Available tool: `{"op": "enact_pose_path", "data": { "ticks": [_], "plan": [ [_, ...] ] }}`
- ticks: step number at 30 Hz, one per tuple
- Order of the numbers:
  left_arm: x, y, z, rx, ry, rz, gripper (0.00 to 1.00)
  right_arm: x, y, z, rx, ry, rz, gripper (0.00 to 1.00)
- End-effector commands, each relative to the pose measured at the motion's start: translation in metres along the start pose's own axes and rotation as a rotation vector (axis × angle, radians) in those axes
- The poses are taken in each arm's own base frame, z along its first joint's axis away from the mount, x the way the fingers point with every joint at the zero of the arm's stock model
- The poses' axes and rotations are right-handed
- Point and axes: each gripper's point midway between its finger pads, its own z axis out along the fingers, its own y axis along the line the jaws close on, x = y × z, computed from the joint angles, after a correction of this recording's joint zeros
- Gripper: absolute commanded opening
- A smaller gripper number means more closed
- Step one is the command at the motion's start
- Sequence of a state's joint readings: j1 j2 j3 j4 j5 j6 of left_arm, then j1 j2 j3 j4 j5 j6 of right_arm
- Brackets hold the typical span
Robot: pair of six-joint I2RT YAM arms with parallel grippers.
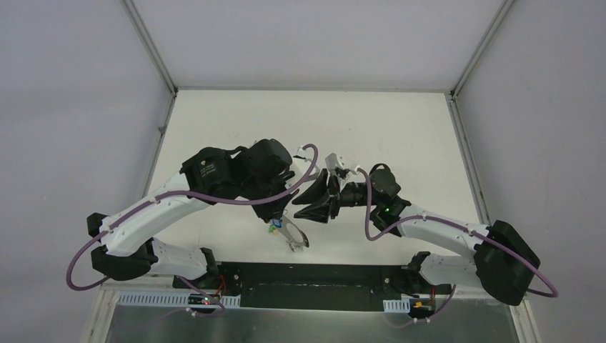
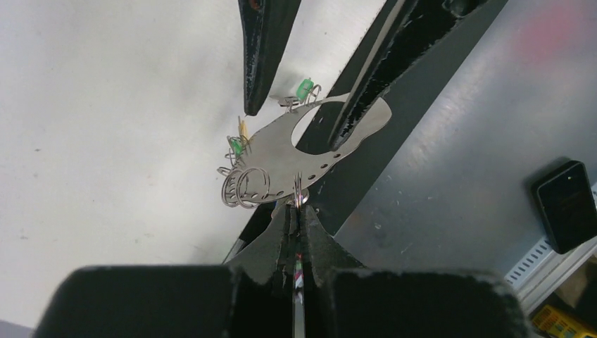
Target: Put the keys on the keyring
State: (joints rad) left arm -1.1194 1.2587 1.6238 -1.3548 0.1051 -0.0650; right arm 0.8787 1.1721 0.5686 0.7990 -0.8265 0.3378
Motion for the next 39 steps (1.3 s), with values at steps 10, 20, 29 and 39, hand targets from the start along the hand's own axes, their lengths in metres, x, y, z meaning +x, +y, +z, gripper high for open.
{"op": "enact_pose_path", "data": {
  "ticks": [10,20,29,39],
  "plan": [
    [0.003,0.001,-0.009,-0.017,0.040,-0.022,0.00,-0.033,0.023,0.031,-0.137,-0.111,-0.041,0.36],
    [0.000,-0.001,-0.008,-0.004,-0.001,-0.025,0.00,-0.023,0.020,0.041,-0.141,-0.107,-0.026,0.31],
    [0.005,-0.002,-0.005,0.006,0.011,-0.018,0.00,-0.027,0.023,0.043,-0.153,-0.110,-0.034,0.16],
    [0.009,-0.001,-0.005,0.004,0.014,-0.020,0.00,-0.026,0.024,0.038,-0.130,-0.084,-0.067,0.26]
  ]
}}
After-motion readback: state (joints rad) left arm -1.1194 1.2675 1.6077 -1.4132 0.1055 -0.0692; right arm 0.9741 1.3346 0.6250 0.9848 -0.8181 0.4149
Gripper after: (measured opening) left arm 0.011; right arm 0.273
